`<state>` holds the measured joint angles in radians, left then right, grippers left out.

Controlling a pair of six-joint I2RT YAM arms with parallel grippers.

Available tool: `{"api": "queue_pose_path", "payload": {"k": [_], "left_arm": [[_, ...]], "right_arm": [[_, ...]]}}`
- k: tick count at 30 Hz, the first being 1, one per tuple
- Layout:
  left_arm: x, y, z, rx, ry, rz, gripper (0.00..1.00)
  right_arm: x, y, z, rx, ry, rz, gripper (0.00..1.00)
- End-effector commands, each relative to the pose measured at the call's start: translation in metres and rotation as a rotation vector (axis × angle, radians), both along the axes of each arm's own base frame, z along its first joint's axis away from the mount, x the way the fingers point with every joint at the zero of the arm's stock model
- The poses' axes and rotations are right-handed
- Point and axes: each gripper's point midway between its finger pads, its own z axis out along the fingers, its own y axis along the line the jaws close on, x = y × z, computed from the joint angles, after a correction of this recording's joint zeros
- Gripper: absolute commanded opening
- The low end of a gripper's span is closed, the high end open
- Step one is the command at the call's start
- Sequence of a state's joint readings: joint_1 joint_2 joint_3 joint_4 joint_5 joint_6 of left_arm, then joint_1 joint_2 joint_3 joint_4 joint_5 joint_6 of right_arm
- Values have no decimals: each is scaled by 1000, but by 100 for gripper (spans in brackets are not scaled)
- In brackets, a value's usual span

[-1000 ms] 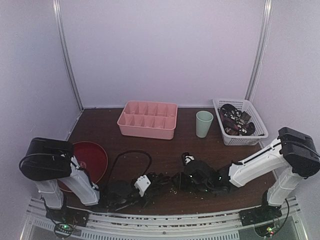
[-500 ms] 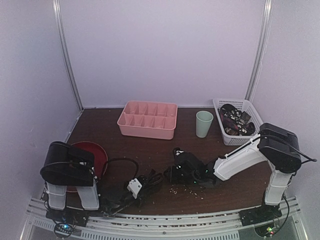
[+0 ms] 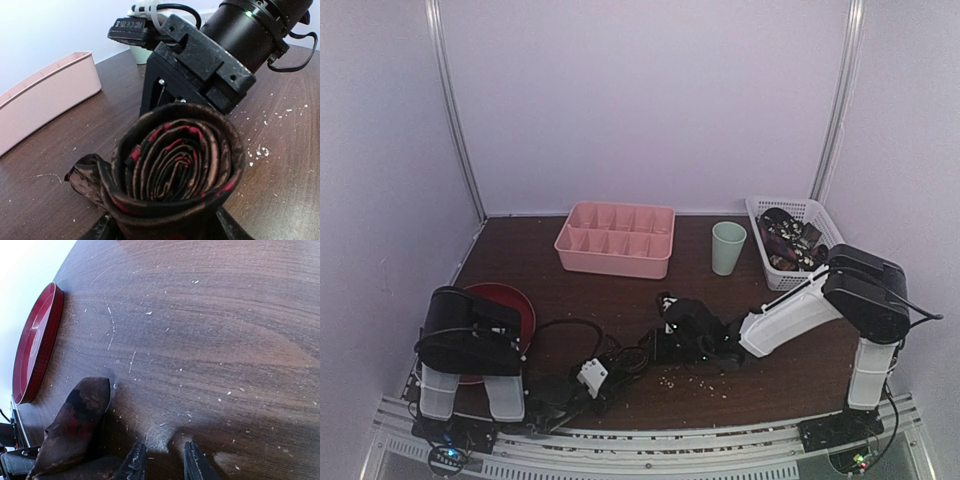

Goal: Roll the ties
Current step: Roll the tie at the center of the board.

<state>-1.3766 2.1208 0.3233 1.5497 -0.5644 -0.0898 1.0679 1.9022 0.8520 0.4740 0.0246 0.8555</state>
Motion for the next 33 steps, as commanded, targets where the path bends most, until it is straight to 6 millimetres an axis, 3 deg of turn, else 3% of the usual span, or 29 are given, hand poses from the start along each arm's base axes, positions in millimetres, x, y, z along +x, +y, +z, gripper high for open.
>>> {"api": "queue_pose_path", "payload": {"k": [1,18,27,33], "left_arm": [[0,2,-16,66,15,3,58],[-3,-9,-23,128,140,-105,78],[6,-13,-23,213,178,-112,78],[4,-15,-23,212,186,-124,76]], "right_arm": [[-5,1,-8,-16,10,33,28],[11,-8,-8,-72,-20,3,27],[12,-10,-5,-68,-26,7,27],[15,-31,5,-118,-25,-63,28]]}}
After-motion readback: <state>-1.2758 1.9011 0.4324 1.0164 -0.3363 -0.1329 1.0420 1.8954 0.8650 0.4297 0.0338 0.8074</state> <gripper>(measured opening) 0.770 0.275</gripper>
